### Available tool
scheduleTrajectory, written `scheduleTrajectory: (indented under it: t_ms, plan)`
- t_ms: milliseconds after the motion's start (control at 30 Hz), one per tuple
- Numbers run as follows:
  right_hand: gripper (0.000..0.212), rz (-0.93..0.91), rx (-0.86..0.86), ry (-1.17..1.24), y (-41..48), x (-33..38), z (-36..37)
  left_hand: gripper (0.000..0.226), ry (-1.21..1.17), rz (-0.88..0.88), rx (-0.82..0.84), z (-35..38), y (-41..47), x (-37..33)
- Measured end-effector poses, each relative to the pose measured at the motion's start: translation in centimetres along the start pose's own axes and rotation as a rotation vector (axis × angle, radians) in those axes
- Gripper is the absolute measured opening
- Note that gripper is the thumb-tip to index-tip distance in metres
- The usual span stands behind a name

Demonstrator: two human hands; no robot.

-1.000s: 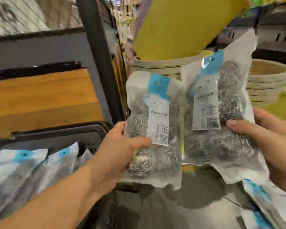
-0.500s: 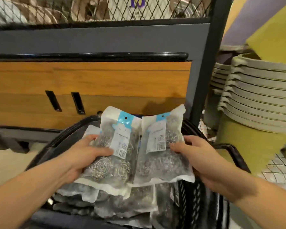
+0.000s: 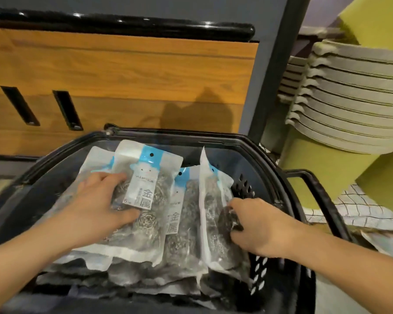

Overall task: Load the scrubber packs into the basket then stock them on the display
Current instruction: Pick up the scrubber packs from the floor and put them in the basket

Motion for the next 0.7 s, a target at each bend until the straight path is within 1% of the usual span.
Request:
scheduleTrajectory:
  t_ms: [67,167,267,333,433,567,700]
  plan:
    - [0.041,-0.039,-0.096,0.028,-0.6,-0.2,-1.6,0.082,-0.029,0.014,-0.065,-0.8,-0.2,-1.8]
    - [0.042,-0.097,-0.287,0.115,-2.3,-2.0,-5.3,0.072,-0.068,0.123,-0.122,-1.8,0.0,-7.4]
    - [0.045,-0.096,-0.493,0.227,-5.4,-6.8,-9.5,0.063,-0.168,0.27,-0.134,-1.3,0.3,-15.4]
    - [0.045,-0.06,-0.604,0.286,-7.8,-11.6,-11.5,0.061,-0.261,0.367,-0.124,-0.1,0.6,-21.6]
    - [0.042,0.072,-0.671,0.345,-11.2,-20.8,-12.2,0.07,-0.386,0.457,-0.043,3.5,0.7,-31.6]
    - [0.039,0.306,-0.746,0.431,-15.5,-34.4,-9.8,0.057,-0.497,0.547,0.096,11.1,0.2,-44.2]
    - [0.045,0.532,-0.692,0.44,-19.0,-47.0,-4.0,0.053,-0.542,0.529,0.277,21.3,-0.8,-52.4]
Point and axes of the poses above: each hand's wrist, its own y-axis towards the middle knuckle, its own z-axis out of the palm, x = y × z, the point moved 9 cm from there along y, towards the middle knuckle, and after that the axes turned 3 degrees about z, right-handed, at the moved point
